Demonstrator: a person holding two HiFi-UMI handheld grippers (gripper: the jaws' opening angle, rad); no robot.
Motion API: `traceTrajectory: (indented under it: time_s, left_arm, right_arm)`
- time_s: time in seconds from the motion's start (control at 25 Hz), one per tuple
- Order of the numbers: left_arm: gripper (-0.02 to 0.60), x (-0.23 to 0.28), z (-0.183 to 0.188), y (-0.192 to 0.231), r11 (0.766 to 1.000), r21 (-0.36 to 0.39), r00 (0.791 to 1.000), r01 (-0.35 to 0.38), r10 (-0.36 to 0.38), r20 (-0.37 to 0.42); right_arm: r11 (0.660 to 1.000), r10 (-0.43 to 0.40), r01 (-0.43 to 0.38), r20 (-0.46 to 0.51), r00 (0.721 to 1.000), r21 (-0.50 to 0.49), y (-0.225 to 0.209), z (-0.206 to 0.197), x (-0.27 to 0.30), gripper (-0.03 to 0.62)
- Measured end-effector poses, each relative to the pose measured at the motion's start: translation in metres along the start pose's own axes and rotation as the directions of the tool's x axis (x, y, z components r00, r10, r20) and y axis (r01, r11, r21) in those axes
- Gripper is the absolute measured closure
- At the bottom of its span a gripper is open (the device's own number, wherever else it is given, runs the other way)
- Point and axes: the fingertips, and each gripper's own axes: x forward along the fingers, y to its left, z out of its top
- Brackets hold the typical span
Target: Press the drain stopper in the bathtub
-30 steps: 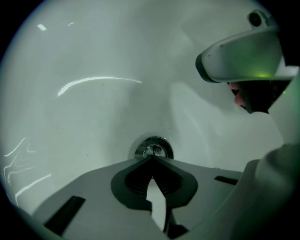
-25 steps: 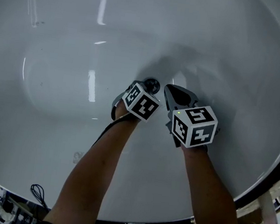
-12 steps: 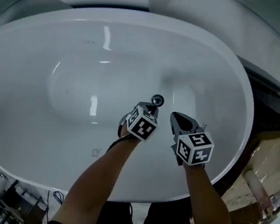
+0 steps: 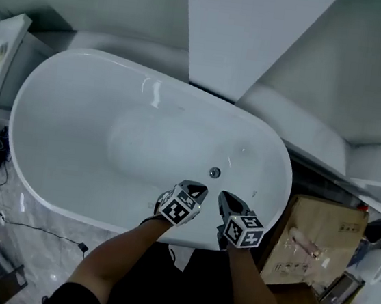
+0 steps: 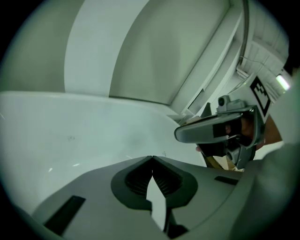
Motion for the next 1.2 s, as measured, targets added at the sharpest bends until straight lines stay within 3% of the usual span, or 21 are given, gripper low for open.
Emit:
traceTrajectory:
  time_s: [0.24,0.4,0.6,0.76,0.96,1.2]
  left_arm:
    - [0.566,-0.137,0.032,-0.029,0.992,0.082,0.979,-0.096,0.079,0.191]
    - [0.566,-0.209,0.044,-0.048,0.992,0.084,0.955,-0.099,0.071,0.289]
    - [0.566,-0.278,0.05,-0.063,0.991,0.085,0.925,-0.107,0.067,0.375]
    - [0.566,-0.32,0.064,-0.084,0.987,0.125,0.896,-0.105,0.04,0.441]
    - [0.566,-0.361,0.088,-0.11,0.972,0.174,0.852,-0.156,0.043,0.522]
    - [0.566,-0.389,0.127,-0.135,0.959,0.174,0.803,-0.223,0.079,0.59]
  right_arm:
    - [0.993,0.078,-0.071,0.073,0.994,-0.099,0.114,0.017,-0.063,0.58]
    - [0.981,0.104,-0.085,0.103,0.989,-0.175,0.172,0.02,-0.103,0.58]
    - [0.98,0.105,-0.068,0.198,0.975,-0.185,0.222,0.026,-0.142,0.58]
    - [0.978,0.111,-0.061,0.253,0.961,-0.197,0.245,0.033,-0.171,0.58]
    - [0.971,0.119,-0.045,0.311,0.943,-0.236,0.251,0.053,-0.206,0.58]
    - [0.945,0.189,-0.045,0.43,0.883,-0.323,0.255,0.103,-0.266,0.582]
